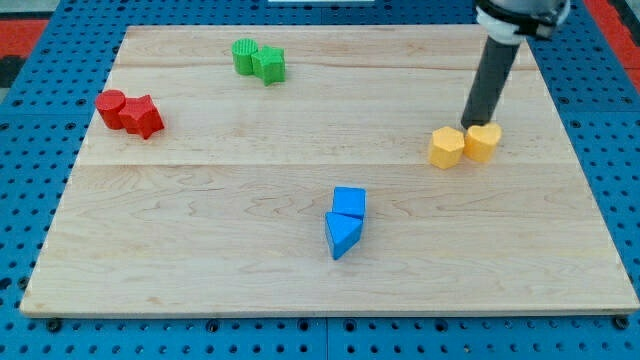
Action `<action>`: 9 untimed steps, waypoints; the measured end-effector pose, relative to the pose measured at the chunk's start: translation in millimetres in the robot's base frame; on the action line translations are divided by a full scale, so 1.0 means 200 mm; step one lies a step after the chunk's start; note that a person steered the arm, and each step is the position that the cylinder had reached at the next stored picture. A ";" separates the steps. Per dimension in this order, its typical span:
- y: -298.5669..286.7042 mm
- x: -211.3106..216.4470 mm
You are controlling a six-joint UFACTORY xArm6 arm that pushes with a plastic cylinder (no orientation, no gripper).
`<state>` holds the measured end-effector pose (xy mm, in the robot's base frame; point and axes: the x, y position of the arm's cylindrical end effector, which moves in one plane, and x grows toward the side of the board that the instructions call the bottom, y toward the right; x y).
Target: Push yellow hexagon towards the bottom right
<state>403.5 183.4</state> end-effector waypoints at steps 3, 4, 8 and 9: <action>0.01 0.37; 0.02 0.06; -0.42 -0.22; -0.42 -0.22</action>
<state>359.7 99.6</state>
